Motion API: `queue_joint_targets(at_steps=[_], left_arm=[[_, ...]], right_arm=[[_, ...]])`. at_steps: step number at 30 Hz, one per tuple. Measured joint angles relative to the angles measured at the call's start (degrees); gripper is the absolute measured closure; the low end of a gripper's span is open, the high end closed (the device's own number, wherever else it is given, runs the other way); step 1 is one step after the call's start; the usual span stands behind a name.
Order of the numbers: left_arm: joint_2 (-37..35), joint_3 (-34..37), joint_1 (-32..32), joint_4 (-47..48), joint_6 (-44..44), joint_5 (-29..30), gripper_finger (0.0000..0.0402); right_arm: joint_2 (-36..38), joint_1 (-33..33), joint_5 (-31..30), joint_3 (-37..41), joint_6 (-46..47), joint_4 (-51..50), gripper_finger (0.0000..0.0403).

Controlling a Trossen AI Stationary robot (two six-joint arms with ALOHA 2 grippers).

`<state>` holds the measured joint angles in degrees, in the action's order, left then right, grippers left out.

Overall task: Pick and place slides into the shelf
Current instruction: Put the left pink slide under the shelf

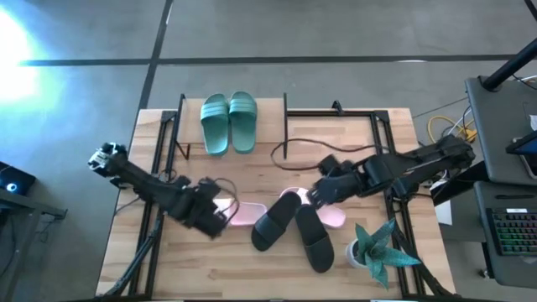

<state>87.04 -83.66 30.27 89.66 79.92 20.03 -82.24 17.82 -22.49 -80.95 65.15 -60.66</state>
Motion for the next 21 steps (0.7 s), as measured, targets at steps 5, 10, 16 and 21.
queue_joint_targets(at_steps=[5,10,16,21], left_arm=[[-1.9,0.3,8.8,0.4,13.9,0.4,0.0295],[-2.5,0.3,16.6,0.3,20.3,1.2,0.0295],[-1.5,3.8,21.7,-0.1,30.5,1.5,0.0295],[-1.8,13.4,21.6,-10.7,33.7,3.0,0.0295]], right_arm=[[-1.1,-0.7,7.8,7.9,-5.4,26.2,0.0394],[-4.2,-3.0,15.8,12.8,-6.1,41.5,0.0394],[-10.1,-4.6,19.6,14.1,-2.3,45.8,0.0394],[-14.2,-4.7,20.9,12.0,-2.6,46.3,0.0394]])
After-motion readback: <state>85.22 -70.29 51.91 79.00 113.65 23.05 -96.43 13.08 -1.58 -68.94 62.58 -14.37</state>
